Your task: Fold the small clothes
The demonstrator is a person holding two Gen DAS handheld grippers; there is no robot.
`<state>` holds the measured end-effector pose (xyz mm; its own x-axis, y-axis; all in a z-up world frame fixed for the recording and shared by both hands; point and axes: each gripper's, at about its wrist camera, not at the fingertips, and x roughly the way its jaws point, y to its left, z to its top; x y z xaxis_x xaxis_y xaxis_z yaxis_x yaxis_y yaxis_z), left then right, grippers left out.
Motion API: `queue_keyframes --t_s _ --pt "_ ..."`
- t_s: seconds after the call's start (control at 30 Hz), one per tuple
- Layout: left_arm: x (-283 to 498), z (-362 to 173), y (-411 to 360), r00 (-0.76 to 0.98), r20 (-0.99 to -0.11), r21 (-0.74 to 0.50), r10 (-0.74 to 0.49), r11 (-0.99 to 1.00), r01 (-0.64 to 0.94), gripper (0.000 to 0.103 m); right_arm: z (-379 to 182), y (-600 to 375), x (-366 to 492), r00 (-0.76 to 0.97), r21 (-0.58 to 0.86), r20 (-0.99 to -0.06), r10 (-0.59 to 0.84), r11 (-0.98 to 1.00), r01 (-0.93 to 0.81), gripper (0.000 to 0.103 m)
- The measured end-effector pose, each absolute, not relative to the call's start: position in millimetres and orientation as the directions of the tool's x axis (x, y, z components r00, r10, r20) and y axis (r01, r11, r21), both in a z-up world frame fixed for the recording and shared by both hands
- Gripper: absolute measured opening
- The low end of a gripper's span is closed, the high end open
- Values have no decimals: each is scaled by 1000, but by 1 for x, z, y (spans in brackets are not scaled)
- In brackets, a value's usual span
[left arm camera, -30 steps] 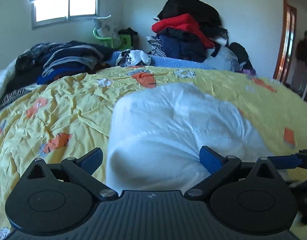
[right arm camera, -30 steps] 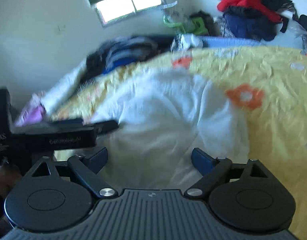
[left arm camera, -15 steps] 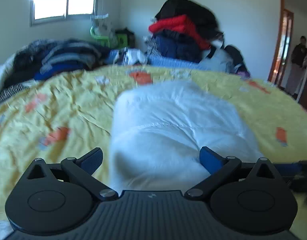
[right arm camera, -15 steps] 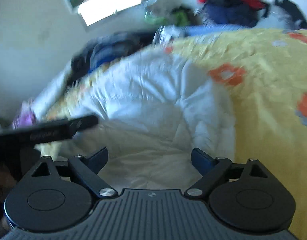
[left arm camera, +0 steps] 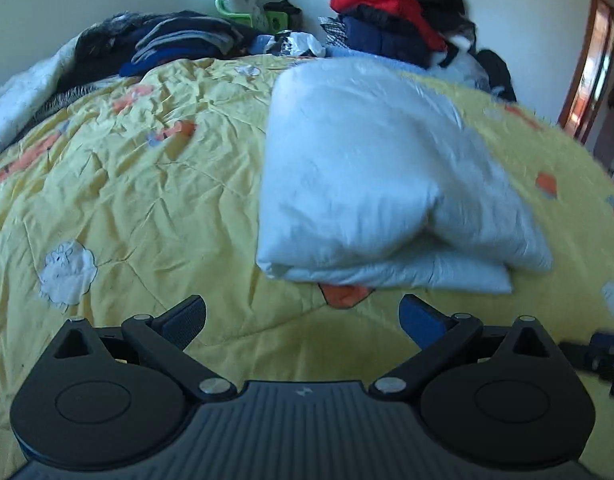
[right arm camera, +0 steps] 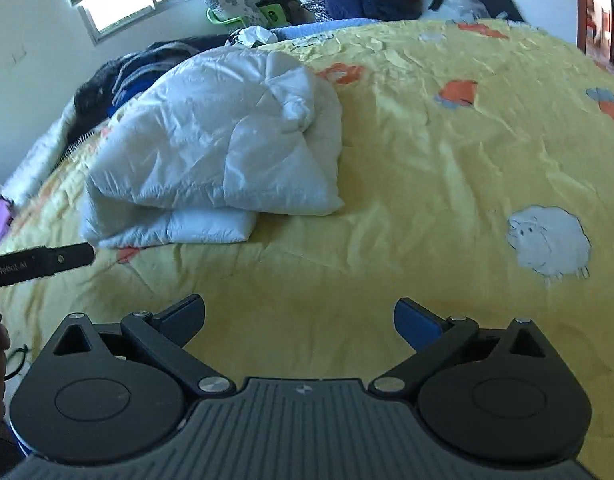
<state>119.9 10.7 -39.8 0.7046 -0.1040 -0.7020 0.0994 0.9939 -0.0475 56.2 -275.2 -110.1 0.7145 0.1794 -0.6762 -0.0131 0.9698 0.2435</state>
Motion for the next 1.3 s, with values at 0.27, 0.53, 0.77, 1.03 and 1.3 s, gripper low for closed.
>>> queue_keyframes --t_s 0.27,0.53,0.77,1.03,1.3 --pt "115 -49 9 708 -702 -12 -70 996 86 103 -120 -250 87 681 238 -713 165 971 14 102" --pt "115 -62 14 682 -729 -16 -67 997 81 103 -126 -223 90 686 86 -724 74 996 -17 103" --pt "116 -72 15 651 -755 -34 -79 996 82 103 -129 -210 85 688 11 -726 25 1000 -24 103" --pt "120 -73 13 636 -769 -14 -69 996 91 103 -128 -209 88 659 7 -752 9 1000 -6 103" --pt "118 -70 15 625 -777 -29 -73 996 81 103 -132 -202 77 698 -9 -716 -2 1000 -7 103"
